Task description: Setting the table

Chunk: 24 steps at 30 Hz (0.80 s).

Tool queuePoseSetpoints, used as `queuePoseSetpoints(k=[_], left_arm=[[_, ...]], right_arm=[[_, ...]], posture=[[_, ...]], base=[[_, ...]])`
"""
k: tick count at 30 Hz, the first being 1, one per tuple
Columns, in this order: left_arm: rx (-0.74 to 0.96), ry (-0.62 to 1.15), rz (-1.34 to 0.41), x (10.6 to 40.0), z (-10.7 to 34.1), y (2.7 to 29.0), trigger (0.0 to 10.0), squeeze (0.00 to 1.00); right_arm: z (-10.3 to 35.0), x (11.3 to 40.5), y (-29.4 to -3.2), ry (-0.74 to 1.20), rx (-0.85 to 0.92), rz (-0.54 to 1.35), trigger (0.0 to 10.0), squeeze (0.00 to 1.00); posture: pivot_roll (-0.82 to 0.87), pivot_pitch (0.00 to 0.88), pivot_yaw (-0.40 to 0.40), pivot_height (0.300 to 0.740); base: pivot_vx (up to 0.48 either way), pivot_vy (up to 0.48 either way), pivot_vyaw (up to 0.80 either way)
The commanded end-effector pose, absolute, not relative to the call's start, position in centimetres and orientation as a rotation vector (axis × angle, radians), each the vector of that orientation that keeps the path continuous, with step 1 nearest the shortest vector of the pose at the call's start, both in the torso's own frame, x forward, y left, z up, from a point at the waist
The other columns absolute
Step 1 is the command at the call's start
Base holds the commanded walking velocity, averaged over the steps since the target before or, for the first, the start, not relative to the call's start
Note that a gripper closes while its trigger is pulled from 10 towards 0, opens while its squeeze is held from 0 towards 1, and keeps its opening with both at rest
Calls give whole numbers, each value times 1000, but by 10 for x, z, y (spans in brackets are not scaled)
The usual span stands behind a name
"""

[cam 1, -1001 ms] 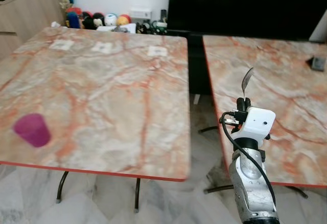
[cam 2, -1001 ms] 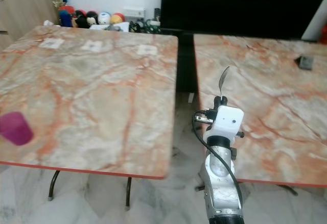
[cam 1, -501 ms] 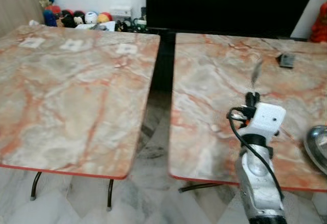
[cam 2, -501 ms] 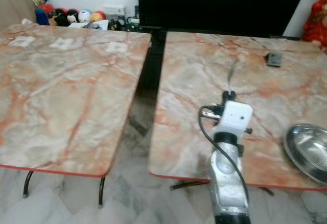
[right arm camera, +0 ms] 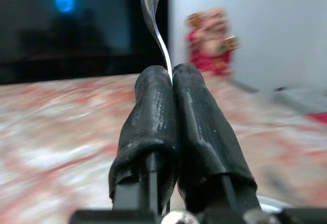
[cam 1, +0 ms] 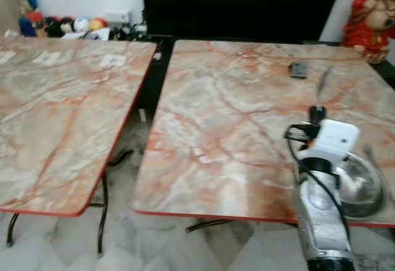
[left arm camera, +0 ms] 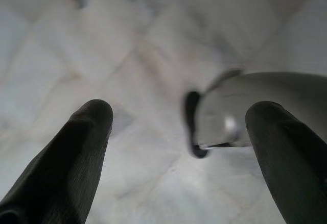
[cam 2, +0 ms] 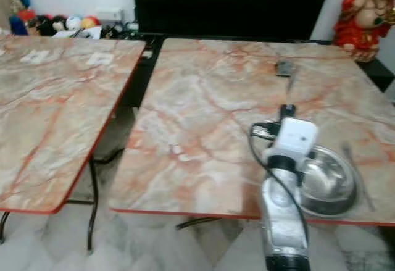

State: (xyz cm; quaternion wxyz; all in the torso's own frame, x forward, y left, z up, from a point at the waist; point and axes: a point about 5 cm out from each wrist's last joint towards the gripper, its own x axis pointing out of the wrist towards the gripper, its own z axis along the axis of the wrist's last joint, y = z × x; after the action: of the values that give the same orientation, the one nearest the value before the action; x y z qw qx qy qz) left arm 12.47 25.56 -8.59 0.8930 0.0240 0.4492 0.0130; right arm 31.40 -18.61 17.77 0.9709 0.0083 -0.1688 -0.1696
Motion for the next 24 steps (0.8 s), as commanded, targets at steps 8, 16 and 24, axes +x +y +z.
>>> queuePoseSetpoints(k=[8, 16, 24], left_arm=[[65, 952, 29, 120, -86, 260, 10000, 0], [63, 948, 32, 121, -86, 260, 10000, 0], [66, 950, 32, 122, -86, 261, 10000, 0]], right_arm=[[186, 317, -188, -368, 11, -349, 10000, 0], [192, 319, -203, -386, -17, -391, 10000, 0], [189, 325, -226, -328, -49, -458, 10000, 0]], posture=[[5, 65, -21, 740], [3, 49, -17, 740], [2, 42, -12, 740]], base=[[0, -418, 0], [0, -114, 0], [0, 0, 0]])
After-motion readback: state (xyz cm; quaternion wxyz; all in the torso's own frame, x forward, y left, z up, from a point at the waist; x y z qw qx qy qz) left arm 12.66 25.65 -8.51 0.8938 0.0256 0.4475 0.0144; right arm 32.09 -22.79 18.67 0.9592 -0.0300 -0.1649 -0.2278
